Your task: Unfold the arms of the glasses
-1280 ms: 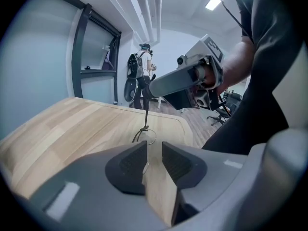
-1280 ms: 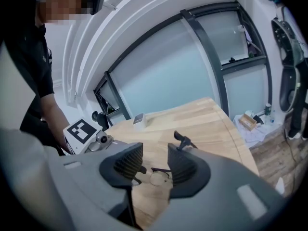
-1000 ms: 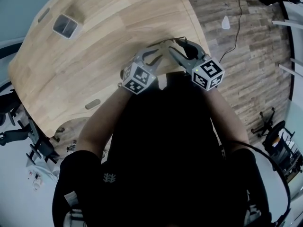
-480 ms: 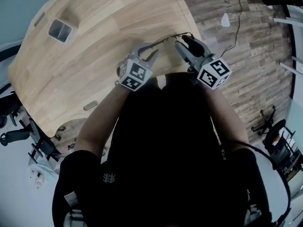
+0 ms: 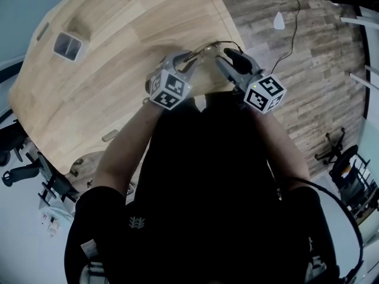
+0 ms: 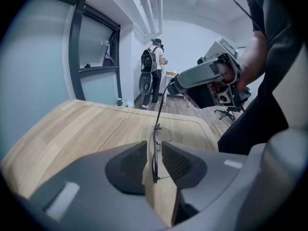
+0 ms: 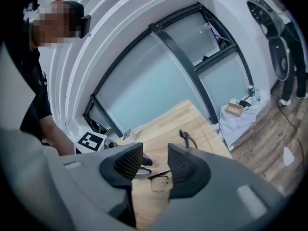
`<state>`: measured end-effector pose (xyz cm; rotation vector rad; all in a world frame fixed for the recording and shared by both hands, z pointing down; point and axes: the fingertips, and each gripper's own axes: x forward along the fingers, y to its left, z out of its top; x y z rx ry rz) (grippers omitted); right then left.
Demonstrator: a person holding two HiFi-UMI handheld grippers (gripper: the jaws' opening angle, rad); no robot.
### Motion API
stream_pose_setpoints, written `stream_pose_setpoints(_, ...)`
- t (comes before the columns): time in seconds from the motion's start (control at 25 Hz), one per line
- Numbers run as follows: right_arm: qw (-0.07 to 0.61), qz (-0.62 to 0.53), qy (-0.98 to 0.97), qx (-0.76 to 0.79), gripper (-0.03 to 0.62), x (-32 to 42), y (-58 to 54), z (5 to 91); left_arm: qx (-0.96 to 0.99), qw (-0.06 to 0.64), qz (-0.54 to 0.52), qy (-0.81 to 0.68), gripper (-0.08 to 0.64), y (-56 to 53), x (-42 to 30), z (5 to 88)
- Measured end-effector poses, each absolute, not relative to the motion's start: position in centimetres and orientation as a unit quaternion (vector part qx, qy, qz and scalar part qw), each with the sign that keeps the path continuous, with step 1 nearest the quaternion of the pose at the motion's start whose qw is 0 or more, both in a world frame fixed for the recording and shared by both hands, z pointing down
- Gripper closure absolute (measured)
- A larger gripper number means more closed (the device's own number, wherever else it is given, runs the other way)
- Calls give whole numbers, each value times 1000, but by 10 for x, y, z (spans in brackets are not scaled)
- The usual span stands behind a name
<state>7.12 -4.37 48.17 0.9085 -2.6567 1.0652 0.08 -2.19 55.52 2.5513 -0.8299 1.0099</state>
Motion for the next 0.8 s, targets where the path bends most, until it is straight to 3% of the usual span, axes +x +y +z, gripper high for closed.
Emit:
stream_pose_setpoints(0.52,87,368,-874,304,440,91,-37,501,865,164,389,-270,457,-38,22,589)
stream_pose_setpoints(0.8,94,377,-870,304,440,93,-33,510,866,166,397,-255,525,-38,28,599)
